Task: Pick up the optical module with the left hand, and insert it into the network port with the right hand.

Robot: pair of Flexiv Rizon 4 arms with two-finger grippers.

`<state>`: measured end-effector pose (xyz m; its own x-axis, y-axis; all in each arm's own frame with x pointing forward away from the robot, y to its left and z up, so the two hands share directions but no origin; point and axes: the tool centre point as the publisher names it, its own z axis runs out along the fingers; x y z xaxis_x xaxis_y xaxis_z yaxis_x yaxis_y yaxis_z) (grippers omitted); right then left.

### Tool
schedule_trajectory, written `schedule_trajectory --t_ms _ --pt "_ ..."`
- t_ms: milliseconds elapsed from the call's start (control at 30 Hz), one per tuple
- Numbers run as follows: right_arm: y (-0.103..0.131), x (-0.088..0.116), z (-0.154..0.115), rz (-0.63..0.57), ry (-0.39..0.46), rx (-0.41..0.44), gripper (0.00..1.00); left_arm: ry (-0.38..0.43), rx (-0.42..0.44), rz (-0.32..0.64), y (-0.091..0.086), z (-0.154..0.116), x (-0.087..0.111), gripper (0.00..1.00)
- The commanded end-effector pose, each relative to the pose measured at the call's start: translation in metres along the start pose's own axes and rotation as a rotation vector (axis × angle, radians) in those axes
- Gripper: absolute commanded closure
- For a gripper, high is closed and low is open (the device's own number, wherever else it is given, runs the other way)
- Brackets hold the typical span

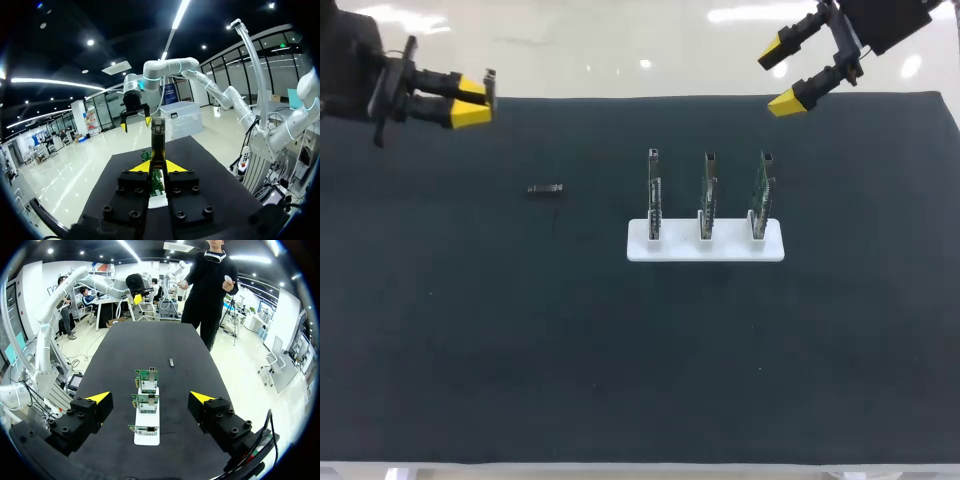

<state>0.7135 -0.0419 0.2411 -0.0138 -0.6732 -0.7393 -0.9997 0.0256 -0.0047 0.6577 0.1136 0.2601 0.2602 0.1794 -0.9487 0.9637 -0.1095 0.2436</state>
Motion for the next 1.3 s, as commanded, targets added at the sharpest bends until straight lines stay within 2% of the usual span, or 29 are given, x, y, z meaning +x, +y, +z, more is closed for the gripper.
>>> schedule_trajectory --t_ms 33,400,700,933,1300 --pt "0.000 0.000 0.000 -0.001 -0.002 0.001 0.00 -0.020 0.011 -0.001 0.013 0.023 0.008 1.00" --pt "0.000 0.000 0.000 -0.001 -0.002 0.001 0.00 -0.077 0.063 -0.063 0.022 0.064 0.024 1.00" --pt "0.000 0.000 0.000 -0.001 -0.002 0.001 0.00 -0.059 0.066 -0.120 0.031 0.096 0.033 1.00" --pt "0.000 0.000 0.000 -0.001 -0.002 0.001 0.00 -0.063 0.102 -0.188 0.031 0.103 0.033 1.00" --pt "0.000 0.000 0.000 -0.001 -0.002 0.001 0.00 -0.058 0.085 -0.165 0.029 0.118 0.037 1.00"
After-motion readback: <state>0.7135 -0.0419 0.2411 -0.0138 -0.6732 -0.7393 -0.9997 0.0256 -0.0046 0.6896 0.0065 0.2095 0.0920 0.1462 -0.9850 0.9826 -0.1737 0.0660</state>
